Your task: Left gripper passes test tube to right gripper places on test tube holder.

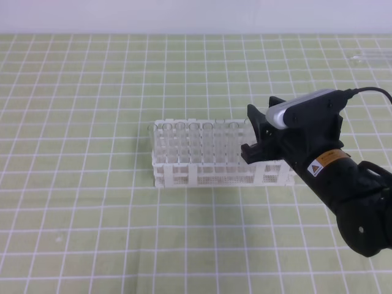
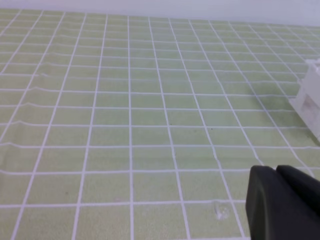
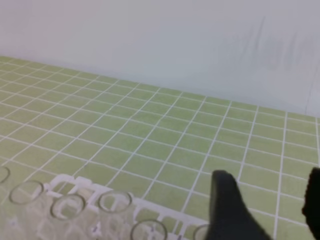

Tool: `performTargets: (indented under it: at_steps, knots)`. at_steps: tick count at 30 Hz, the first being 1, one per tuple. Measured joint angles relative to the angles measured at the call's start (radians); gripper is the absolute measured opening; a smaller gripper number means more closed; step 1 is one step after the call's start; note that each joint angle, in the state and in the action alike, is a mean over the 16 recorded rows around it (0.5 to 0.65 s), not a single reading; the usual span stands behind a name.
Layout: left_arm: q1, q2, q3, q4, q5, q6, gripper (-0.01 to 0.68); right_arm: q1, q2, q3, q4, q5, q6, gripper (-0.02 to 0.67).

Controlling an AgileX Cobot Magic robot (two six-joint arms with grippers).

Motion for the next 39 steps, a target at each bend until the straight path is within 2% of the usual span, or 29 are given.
performTargets:
  at_steps: [6, 11, 15, 21, 28, 34, 39]
  knots:
    - [0.000, 0.000, 0.000, 0.000, 0.000, 0.000, -0.003, 0.000, -0.011, 0.001, 0.000, 0.009, 0.000, 0.328]
    - [0.001, 0.002, -0.002, 0.000, 0.003, 0.001, -0.003, 0.000, -0.070, 0.001, 0.001, 0.065, 0.000, 0.338]
    - [0.001, 0.002, -0.002, 0.000, 0.003, 0.001, -0.003, 0.000, -0.175, 0.002, -0.001, 0.149, 0.000, 0.287]
    - [0.000, 0.001, -0.001, 0.000, 0.001, 0.000, -0.003, -0.021, -0.429, 0.003, -0.001, 0.364, -0.036, 0.160]
    - [0.000, 0.000, 0.002, 0.000, -0.002, 0.000, -0.003, -0.119, -0.752, 0.036, -0.023, 0.655, -0.107, 0.018]
    - [0.000, 0.000, 0.002, 0.000, -0.001, 0.000, -0.003, -0.255, -0.948, 0.136, -0.045, 0.825, -0.159, -0.012]
    - [-0.001, -0.001, 0.004, 0.000, -0.004, -0.001, -0.003, -0.352, -1.049, 0.260, -0.060, 0.865, -0.164, -0.015]
